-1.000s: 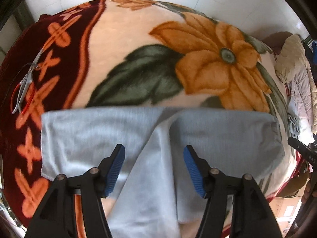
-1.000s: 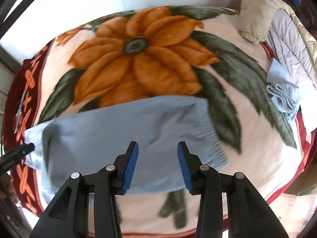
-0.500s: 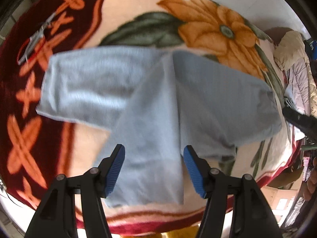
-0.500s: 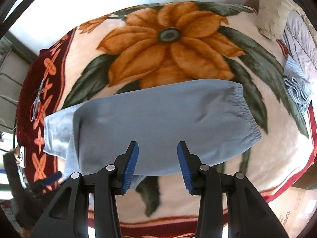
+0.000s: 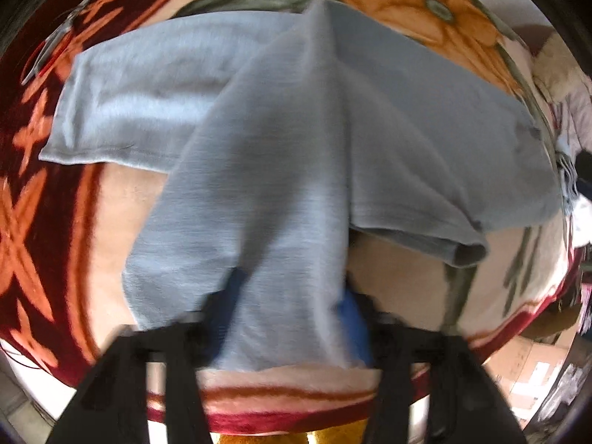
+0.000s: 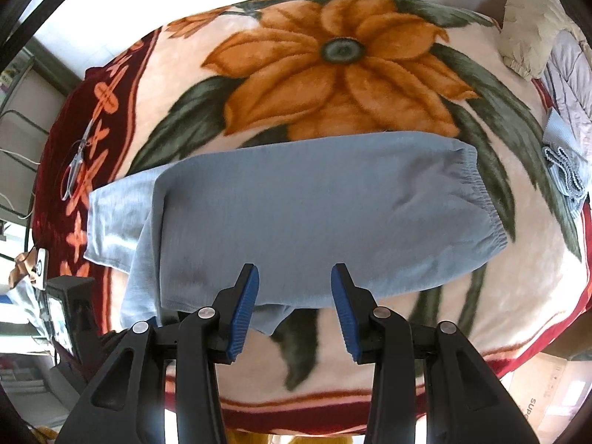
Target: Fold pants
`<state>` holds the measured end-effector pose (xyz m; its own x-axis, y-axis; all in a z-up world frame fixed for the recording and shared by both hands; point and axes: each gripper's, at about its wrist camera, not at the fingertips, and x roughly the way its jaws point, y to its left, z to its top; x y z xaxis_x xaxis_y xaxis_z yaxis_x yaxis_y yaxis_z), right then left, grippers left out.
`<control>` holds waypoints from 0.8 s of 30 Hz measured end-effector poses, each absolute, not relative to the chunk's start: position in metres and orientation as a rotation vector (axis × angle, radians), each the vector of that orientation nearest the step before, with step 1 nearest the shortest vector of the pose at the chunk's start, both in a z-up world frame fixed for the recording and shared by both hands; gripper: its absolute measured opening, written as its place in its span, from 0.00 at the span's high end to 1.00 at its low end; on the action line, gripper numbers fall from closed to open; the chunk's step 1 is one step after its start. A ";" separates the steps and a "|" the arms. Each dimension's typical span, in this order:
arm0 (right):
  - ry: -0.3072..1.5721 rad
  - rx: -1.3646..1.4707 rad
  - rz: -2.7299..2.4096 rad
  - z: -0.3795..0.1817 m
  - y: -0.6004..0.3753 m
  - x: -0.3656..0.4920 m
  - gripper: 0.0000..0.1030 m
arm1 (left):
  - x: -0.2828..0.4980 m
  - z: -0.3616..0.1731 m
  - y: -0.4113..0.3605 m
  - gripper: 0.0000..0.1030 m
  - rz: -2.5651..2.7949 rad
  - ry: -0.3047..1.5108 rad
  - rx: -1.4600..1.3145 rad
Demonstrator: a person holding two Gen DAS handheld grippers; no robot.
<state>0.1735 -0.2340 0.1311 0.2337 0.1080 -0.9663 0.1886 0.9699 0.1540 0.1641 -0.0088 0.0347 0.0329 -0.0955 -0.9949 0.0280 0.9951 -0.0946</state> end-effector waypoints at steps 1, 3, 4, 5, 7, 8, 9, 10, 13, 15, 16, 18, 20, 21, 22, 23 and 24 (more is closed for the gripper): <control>1.340 0.267 -0.055 0.130 -0.234 0.174 0.60 | 0.165 0.034 -0.004 0.83 -0.092 1.543 -0.078; 1.344 0.290 -0.049 0.129 -0.232 0.175 0.60 | 0.166 0.036 0.005 0.93 -0.117 1.550 -0.149; 1.343 0.298 -0.046 0.129 -0.231 0.176 0.60 | 0.167 0.038 0.008 0.95 -0.124 1.547 -0.155; 1.342 0.301 -0.042 0.130 -0.229 0.177 0.60 | 0.168 0.043 0.010 0.96 -0.133 1.537 -0.147; 1.339 0.294 -0.031 0.130 -0.224 0.180 0.60 | 0.169 0.055 0.013 0.97 -0.148 1.508 -0.115; 1.340 0.290 -0.027 0.130 -0.221 0.182 0.60 | 0.170 0.062 0.016 0.97 -0.153 1.496 -0.110; 1.341 0.286 -0.021 0.130 -0.218 0.184 0.60 | 0.171 0.070 0.019 0.97 -0.157 1.485 -0.109; 1.342 0.283 -0.017 0.129 -0.216 0.185 0.60 | 0.175 0.077 0.025 0.97 -0.159 1.473 -0.109; 1.344 0.277 -0.003 0.128 -0.208 0.190 0.60 | 0.186 0.102 0.042 0.97 -0.155 1.423 -0.092; 1.349 0.276 0.004 0.126 -0.203 0.194 0.60 | 0.199 0.115 0.055 0.97 -0.143 1.387 -0.065; 1.352 0.275 0.007 0.124 -0.200 0.196 0.60 | 0.208 0.121 0.062 0.97 -0.132 1.371 -0.053; 1.358 0.271 0.013 0.121 -0.197 0.199 0.60 | 0.225 0.129 0.077 0.97 -0.108 1.345 -0.033; 1.367 0.262 0.019 0.118 -0.192 0.203 0.60 | 0.242 0.131 0.093 0.97 -0.085 1.325 -0.010; 1.372 0.256 0.022 0.116 -0.189 0.206 0.60 | 0.251 0.132 0.099 0.97 -0.071 1.316 0.001; 1.376 0.251 0.027 0.113 -0.186 0.208 0.60 | 0.260 0.133 0.107 0.97 -0.058 1.307 0.005; 1.379 0.245 0.031 0.111 -0.184 0.210 0.60 | 0.266 0.133 0.114 0.97 -0.049 1.300 0.009; 1.384 0.238 0.035 0.108 -0.181 0.214 0.60 | 0.274 0.133 0.119 0.98 -0.041 1.290 0.016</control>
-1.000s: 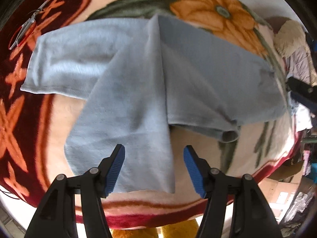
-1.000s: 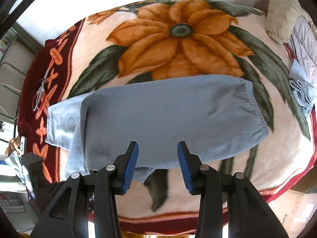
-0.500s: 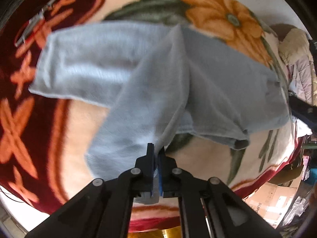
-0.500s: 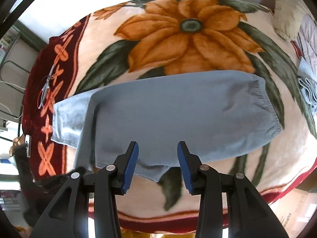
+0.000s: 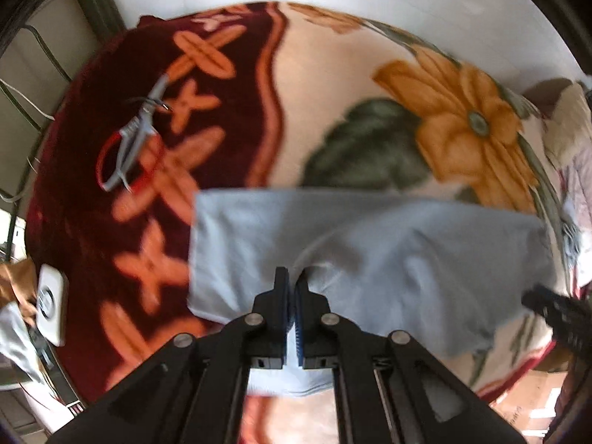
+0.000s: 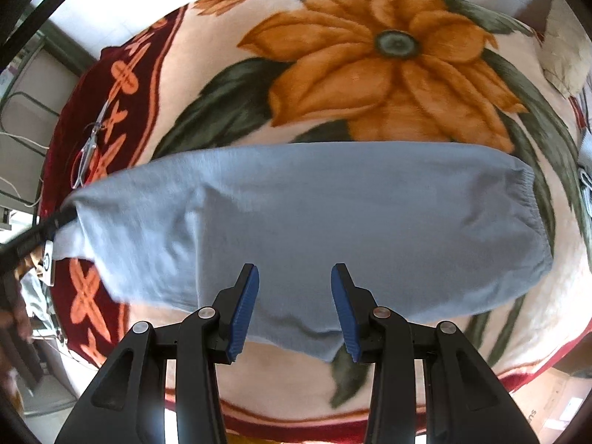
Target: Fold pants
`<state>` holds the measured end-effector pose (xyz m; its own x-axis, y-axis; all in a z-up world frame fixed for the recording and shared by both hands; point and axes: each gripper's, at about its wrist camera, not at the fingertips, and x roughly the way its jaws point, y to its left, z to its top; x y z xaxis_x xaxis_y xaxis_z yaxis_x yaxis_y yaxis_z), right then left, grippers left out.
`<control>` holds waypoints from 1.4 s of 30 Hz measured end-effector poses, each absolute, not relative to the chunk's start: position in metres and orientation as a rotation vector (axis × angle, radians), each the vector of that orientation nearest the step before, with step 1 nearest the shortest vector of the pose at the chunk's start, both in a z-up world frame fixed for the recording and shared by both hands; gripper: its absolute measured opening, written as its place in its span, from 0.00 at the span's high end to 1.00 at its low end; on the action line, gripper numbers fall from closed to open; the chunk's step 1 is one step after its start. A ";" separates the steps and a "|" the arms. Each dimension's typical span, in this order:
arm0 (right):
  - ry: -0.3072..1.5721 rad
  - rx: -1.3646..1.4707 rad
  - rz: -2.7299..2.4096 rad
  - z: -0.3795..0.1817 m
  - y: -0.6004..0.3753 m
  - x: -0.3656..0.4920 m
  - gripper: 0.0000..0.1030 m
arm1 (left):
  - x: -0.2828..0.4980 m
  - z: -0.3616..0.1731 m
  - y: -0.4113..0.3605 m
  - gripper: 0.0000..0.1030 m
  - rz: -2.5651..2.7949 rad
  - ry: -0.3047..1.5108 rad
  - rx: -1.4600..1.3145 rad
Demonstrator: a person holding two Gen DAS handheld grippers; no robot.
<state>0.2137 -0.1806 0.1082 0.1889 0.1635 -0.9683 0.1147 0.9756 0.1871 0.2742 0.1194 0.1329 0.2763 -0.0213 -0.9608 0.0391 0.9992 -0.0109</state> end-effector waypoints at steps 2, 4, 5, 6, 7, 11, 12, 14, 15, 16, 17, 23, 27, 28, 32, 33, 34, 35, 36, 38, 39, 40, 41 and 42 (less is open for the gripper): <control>1.394 0.227 0.040 0.103 -0.175 0.219 0.60 | 0.290 0.128 0.126 0.97 -0.035 1.284 0.033; 1.402 0.222 0.045 0.099 -0.170 0.227 0.60 | 0.303 0.120 0.134 0.97 -0.040 1.290 0.050; 1.404 0.219 0.047 0.097 -0.168 0.230 0.60 | 0.308 0.115 0.134 0.97 -0.041 1.297 0.056; 1.405 0.217 0.049 0.096 -0.166 0.232 0.60 | 0.313 0.110 0.135 0.97 -0.043 1.304 0.065; 1.408 0.214 0.053 0.094 -0.163 0.235 0.60 | 0.319 0.104 0.136 0.97 -0.046 1.311 0.077; 1.422 0.178 0.066 0.087 -0.153 0.242 0.60 | 0.334 0.082 0.136 0.97 -0.054 1.327 0.100; 1.425 0.175 0.066 0.085 -0.151 0.243 0.60 | 0.336 0.078 0.136 0.97 -0.052 1.330 0.102; 1.436 0.177 0.066 0.080 -0.147 0.245 0.60 | 0.343 0.067 0.138 0.97 -0.051 1.343 0.099; 1.441 0.179 0.066 0.077 -0.146 0.246 0.60 | 0.347 0.060 0.140 0.97 -0.054 1.353 0.096; 1.447 0.180 0.064 0.074 -0.144 0.246 0.60 | 0.348 0.055 0.140 0.97 -0.055 1.360 0.100; 1.451 0.181 0.064 0.072 -0.142 0.247 0.60 | 0.350 0.050 0.140 0.97 -0.057 1.368 0.108; 1.476 0.173 0.092 0.062 -0.127 0.252 0.60 | 0.353 0.044 0.155 0.76 -0.063 1.378 0.083; 1.474 0.148 0.124 0.060 -0.116 0.263 0.60 | 0.348 0.056 0.179 0.62 -0.050 1.356 0.011; 1.472 0.143 0.135 0.060 -0.114 0.268 0.60 | 0.344 0.059 0.186 0.61 -0.041 1.353 -0.010; 1.470 0.082 0.190 0.056 -0.101 0.288 0.60 | 0.328 0.064 0.206 0.59 -0.014 1.366 -0.106; 1.472 0.062 0.205 0.054 -0.098 0.294 0.60 | 0.324 0.063 0.209 0.59 -0.016 1.374 -0.122; 1.476 0.051 0.214 0.052 -0.096 0.299 0.60 | 0.319 0.061 0.212 0.59 -0.017 1.386 -0.135; 1.481 0.043 0.226 0.049 -0.094 0.303 0.60 | 0.314 0.058 0.212 0.58 -0.014 1.396 -0.142; 1.489 0.033 0.242 0.046 -0.091 0.307 0.60 | 0.311 0.055 0.214 0.58 -0.013 1.404 -0.146; 1.506 0.002 0.266 0.039 -0.086 0.313 0.60 | 0.303 0.047 0.214 0.57 -0.004 1.427 -0.166; 1.525 -0.026 0.282 0.035 -0.083 0.316 0.60 | 0.299 0.043 0.215 0.56 -0.002 1.436 -0.178; 1.533 -0.062 0.287 0.029 -0.080 0.319 0.60 | 0.297 0.037 0.215 0.56 -0.003 1.449 -0.199; 1.535 -0.090 0.284 0.024 -0.078 0.321 0.60 | 0.295 0.033 0.214 0.56 -0.004 1.459 -0.214; 1.536 -0.124 0.272 0.017 -0.076 0.326 0.60 | 0.293 0.029 0.212 0.56 0.000 1.470 -0.207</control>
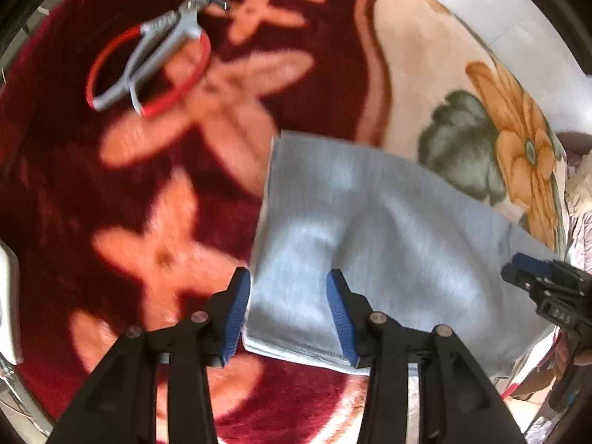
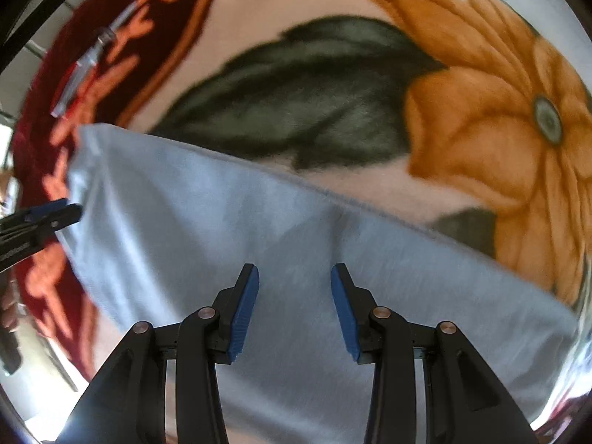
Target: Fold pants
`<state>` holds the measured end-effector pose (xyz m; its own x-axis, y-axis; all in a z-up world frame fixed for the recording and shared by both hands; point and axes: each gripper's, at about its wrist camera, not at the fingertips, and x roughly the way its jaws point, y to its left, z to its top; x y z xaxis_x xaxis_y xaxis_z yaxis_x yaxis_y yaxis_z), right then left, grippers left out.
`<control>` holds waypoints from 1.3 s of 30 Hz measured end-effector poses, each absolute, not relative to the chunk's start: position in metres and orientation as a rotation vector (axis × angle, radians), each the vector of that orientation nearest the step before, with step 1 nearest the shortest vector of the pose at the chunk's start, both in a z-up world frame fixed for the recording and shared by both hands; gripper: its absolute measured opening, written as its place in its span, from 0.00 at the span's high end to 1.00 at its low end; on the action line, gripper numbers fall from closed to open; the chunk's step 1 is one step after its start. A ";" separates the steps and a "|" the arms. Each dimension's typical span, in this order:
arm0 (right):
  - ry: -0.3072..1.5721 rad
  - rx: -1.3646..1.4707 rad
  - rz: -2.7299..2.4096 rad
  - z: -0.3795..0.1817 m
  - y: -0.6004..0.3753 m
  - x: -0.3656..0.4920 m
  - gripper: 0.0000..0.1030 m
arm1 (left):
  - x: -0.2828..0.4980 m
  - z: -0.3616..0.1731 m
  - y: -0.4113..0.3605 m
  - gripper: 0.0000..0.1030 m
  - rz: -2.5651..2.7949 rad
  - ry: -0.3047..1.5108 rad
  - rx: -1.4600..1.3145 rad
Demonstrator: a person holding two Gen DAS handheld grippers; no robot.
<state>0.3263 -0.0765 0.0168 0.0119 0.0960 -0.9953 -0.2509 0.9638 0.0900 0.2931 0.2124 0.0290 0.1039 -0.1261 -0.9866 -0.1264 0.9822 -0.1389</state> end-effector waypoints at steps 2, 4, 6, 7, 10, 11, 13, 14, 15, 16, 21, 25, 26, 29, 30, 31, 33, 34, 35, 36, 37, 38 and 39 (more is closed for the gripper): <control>1.527 -0.140 0.243 0.008 -0.078 0.336 0.60 | 0.291 0.023 0.208 0.56 0.027 1.481 -0.152; 1.511 -0.091 0.211 0.004 -0.085 0.351 0.60 | 0.288 0.021 0.206 0.54 0.040 1.479 -0.119; 1.503 -0.045 0.189 0.003 -0.089 0.359 0.60 | 0.287 0.020 0.206 0.54 0.049 1.476 -0.105; 1.497 -0.035 0.183 0.004 -0.090 0.361 0.60 | 0.286 0.020 0.206 0.54 0.050 1.476 -0.097; 1.480 0.011 0.154 0.014 -0.094 0.361 0.60 | 0.284 0.020 0.207 0.54 0.049 1.479 -0.094; 1.472 0.035 0.141 0.022 -0.096 0.359 0.60 | 0.284 0.022 0.207 0.54 0.051 1.481 -0.092; 1.445 0.085 0.151 0.039 -0.099 0.349 0.60 | 0.281 0.025 0.202 0.55 0.058 1.475 -0.091; 1.441 0.108 0.169 0.044 -0.098 0.345 0.60 | 0.280 0.030 0.201 0.55 0.050 1.465 -0.099; 1.441 0.132 0.195 0.050 -0.096 0.339 0.60 | 0.280 0.034 0.199 0.55 0.036 1.452 -0.112; 1.446 0.151 0.226 0.053 -0.091 0.332 0.60 | 0.279 0.040 0.195 0.55 0.022 1.439 -0.123; 1.502 0.159 0.309 0.034 -0.070 0.306 0.60 | 0.277 0.048 0.170 0.54 -0.052 1.416 -0.171; 1.462 0.117 0.227 0.007 -0.064 0.305 0.65 | 0.286 0.033 0.146 0.54 -0.070 1.438 -0.156; 1.442 0.150 0.206 0.003 -0.066 0.310 0.66 | 0.288 0.031 0.144 0.54 -0.065 1.442 -0.149; 1.410 0.199 0.188 0.001 -0.067 0.322 0.66 | 0.289 0.020 0.145 0.54 -0.041 1.454 -0.145; 1.398 0.202 0.193 0.004 -0.070 0.325 0.66 | 0.288 0.018 0.146 0.54 -0.034 1.451 -0.145; 1.391 0.212 0.199 0.007 -0.072 0.327 0.67 | 0.288 0.018 0.146 0.54 -0.032 1.450 -0.146; 1.380 0.237 0.196 0.017 -0.080 0.327 0.68 | 0.289 0.019 0.144 0.54 -0.021 1.452 -0.138; 1.367 0.235 0.185 0.026 -0.087 0.322 0.68 | 0.289 0.021 0.144 0.54 -0.017 1.454 -0.132; 1.355 0.232 0.176 0.036 -0.100 0.316 0.68 | 0.288 0.023 0.142 0.54 -0.015 1.454 -0.128; 1.345 0.235 0.163 0.045 -0.113 0.309 0.68 | 0.287 0.026 0.140 0.54 -0.019 1.452 -0.131; 1.342 0.238 0.150 0.050 -0.126 0.306 0.68 | 0.286 0.029 0.138 0.53 -0.026 1.453 -0.135; 1.341 0.238 0.133 0.055 -0.137 0.301 0.68 | 0.287 0.029 0.132 0.53 -0.032 1.454 -0.139; 1.345 0.227 0.108 0.058 -0.153 0.294 0.68 | 0.287 0.031 0.126 0.51 -0.038 1.455 -0.141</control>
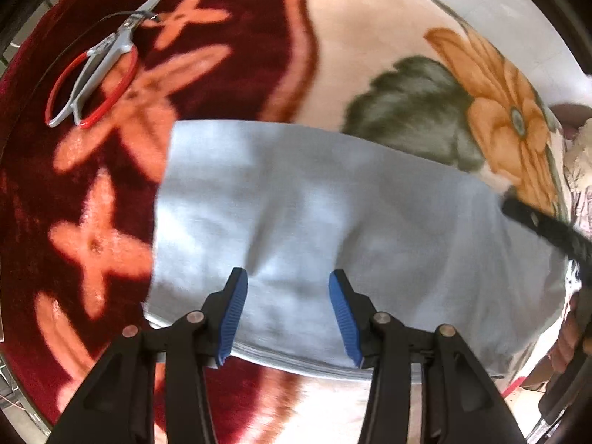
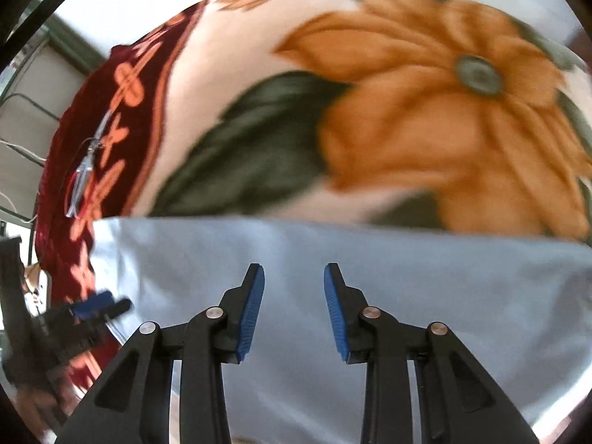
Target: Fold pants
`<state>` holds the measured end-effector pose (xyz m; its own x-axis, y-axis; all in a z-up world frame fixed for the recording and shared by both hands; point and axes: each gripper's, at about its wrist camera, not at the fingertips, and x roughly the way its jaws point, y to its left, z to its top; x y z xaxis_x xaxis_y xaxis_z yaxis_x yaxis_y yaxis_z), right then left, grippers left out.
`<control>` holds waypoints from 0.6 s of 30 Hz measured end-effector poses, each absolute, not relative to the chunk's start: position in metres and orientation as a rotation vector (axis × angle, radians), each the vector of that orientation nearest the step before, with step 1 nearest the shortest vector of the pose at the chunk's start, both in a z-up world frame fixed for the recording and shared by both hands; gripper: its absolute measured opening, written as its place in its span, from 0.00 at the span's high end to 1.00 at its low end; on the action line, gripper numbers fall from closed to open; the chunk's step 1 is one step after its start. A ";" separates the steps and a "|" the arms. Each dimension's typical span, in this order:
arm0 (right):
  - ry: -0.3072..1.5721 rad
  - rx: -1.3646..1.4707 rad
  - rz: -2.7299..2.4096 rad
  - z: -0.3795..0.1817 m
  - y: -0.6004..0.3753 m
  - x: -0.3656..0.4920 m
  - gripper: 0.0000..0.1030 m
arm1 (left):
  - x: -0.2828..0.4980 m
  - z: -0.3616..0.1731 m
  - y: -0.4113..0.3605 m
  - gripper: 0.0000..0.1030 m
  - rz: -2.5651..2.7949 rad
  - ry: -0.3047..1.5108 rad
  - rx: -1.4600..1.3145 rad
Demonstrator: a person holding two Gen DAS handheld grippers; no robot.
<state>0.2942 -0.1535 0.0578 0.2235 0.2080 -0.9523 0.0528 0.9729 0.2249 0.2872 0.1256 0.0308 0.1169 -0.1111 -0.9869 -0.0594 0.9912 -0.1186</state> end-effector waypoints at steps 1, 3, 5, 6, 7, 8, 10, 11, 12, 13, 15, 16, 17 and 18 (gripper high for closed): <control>1.352 0.210 0.090 0.056 -0.166 0.292 0.68 | 0.286 0.033 0.119 0.49 -0.044 1.454 -0.140; 1.370 0.181 0.044 0.049 -0.191 0.282 0.68 | 0.284 0.036 0.102 0.48 -0.063 1.453 -0.141; 1.395 0.185 -0.006 0.035 -0.218 0.280 0.68 | 0.288 0.033 0.087 0.47 -0.081 1.454 -0.136; 1.397 0.186 -0.034 0.028 -0.232 0.282 0.68 | 0.288 0.032 0.077 0.47 -0.089 1.455 -0.132; 1.395 0.181 -0.057 0.022 -0.245 0.284 0.68 | 0.287 0.030 0.068 0.47 -0.097 1.458 -0.129; 1.390 0.185 -0.067 0.018 -0.252 0.287 0.68 | 0.287 0.028 0.059 0.47 -0.102 1.460 -0.125; 1.375 0.226 -0.072 0.008 -0.267 0.302 0.68 | 0.287 0.025 0.044 0.47 -0.100 1.462 -0.112; 1.371 0.235 -0.074 0.005 -0.270 0.308 0.68 | 0.287 0.023 0.037 0.47 -0.098 1.461 -0.107; 1.367 0.241 -0.074 0.004 -0.274 0.315 0.68 | 0.288 0.022 0.030 0.47 -0.096 1.460 -0.101; 1.355 0.236 -0.072 0.005 -0.276 0.324 0.68 | 0.288 0.022 0.026 0.46 -0.094 1.460 -0.095; 1.339 0.210 -0.073 0.010 -0.281 0.330 0.68 | 0.288 0.022 0.017 0.46 -0.090 1.461 -0.082; 1.334 0.196 -0.082 0.017 -0.285 0.332 0.68 | 0.289 0.021 0.012 0.45 -0.089 1.463 -0.080; 1.328 0.198 -0.079 0.022 -0.288 0.331 0.68 | 0.287 0.023 0.009 0.45 -0.090 1.464 -0.081; 1.315 0.212 -0.067 0.032 -0.294 0.326 0.68 | 0.286 0.025 0.004 0.45 -0.093 1.464 -0.084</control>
<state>0.3262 -0.2938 0.0316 0.2546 0.0713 -0.9644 0.1689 0.9787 0.1170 0.2857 0.0044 0.0251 0.1042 -0.1138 -0.9880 0.0115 0.9935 -0.1132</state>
